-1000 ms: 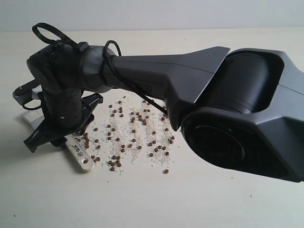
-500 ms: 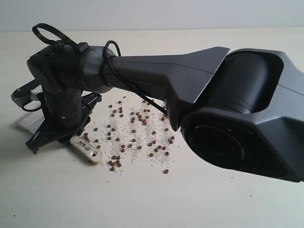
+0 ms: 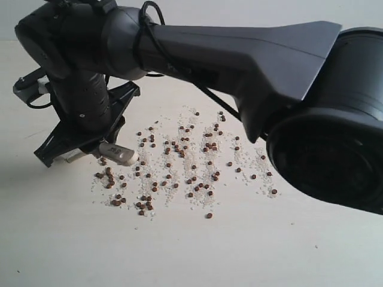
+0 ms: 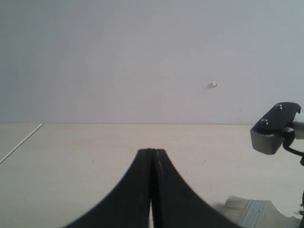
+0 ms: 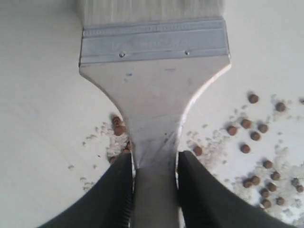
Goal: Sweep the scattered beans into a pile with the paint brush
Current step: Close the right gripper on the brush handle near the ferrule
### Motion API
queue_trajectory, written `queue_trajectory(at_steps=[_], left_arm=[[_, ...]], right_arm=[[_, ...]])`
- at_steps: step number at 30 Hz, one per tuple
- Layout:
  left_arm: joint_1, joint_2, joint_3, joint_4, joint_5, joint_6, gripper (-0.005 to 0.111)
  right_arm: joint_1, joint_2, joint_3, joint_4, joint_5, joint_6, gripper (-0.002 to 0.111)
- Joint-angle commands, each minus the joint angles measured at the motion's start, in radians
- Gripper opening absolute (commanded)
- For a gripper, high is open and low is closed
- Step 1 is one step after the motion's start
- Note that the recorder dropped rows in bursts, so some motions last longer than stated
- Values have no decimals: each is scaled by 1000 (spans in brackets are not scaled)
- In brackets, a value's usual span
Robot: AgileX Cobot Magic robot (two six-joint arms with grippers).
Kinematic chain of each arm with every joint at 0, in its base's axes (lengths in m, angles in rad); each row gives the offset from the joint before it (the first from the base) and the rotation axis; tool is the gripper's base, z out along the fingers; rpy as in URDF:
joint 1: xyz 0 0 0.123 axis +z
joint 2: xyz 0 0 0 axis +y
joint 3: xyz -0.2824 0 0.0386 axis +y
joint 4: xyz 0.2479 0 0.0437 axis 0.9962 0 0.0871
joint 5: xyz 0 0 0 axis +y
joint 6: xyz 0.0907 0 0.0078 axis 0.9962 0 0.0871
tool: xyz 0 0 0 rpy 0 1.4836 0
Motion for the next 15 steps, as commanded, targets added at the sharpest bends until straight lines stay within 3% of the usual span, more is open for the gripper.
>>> queue_trajectory(at_steps=[1,15], left_arm=[[3,-6,0,-4,2,0,0],[3,-6,0,-4,2,0,0]], right_arm=[[1,-33,-3,-45,11,4,0],[1,53,-3,47,11,-22,0]])
